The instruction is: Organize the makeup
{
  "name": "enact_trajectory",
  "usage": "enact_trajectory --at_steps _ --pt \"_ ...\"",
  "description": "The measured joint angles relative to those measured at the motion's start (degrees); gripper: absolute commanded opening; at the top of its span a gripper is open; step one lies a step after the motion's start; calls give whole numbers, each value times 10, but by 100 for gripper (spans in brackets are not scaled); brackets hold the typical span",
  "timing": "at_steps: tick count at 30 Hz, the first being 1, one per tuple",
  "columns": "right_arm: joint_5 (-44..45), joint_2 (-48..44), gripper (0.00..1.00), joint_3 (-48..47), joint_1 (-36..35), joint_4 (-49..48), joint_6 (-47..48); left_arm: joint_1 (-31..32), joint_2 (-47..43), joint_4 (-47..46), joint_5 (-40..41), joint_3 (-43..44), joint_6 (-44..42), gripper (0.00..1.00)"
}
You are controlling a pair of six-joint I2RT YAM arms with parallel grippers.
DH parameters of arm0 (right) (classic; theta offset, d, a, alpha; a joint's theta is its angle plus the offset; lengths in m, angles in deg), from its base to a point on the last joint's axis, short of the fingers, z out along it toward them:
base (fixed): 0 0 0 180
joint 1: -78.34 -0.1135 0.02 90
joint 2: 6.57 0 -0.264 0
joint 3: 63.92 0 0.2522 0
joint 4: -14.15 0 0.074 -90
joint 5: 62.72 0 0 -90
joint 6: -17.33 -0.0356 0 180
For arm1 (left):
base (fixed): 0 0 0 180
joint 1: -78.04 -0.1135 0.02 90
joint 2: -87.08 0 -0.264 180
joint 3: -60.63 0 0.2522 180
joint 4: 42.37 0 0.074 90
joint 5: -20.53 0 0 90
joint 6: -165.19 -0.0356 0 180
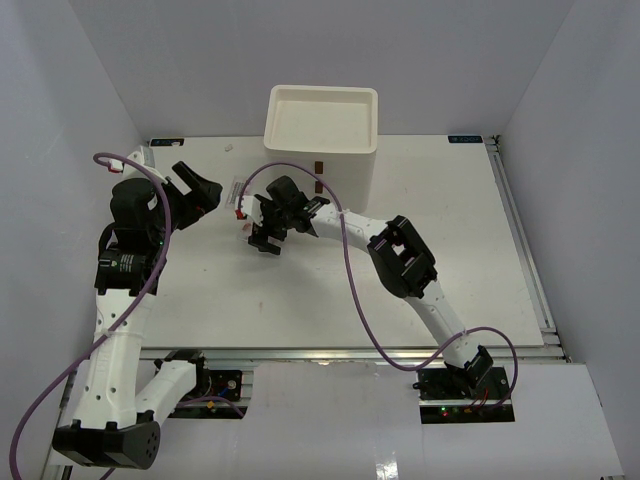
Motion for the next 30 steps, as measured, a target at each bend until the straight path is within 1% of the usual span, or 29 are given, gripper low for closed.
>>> enact_trajectory --at_steps 11,15,19,25,26,28,30 --pt "45 -3 95 4 2 -12 -16 0 3 -4 0 -6 0 98" --pt "54 -2 96 4 4 -11 -33 0 3 -4 0 -7 0 98" --pt "58 -1 100 4 6 -5 -44 0 3 -4 -2 -7 0 98" --pt "36 5 88 -1 9 16 -54 0 4 -4 -3 -7 0 98" --pt "29 5 84 -1 9 20 -53 0 4 -4 -3 -7 0 98" --pt "15 6 73 -1 9 28 -52 0 4 -4 -3 -7 1 98" --pt "2 6 67 -1 10 36 -49 0 4 -4 -4 -7 1 98"
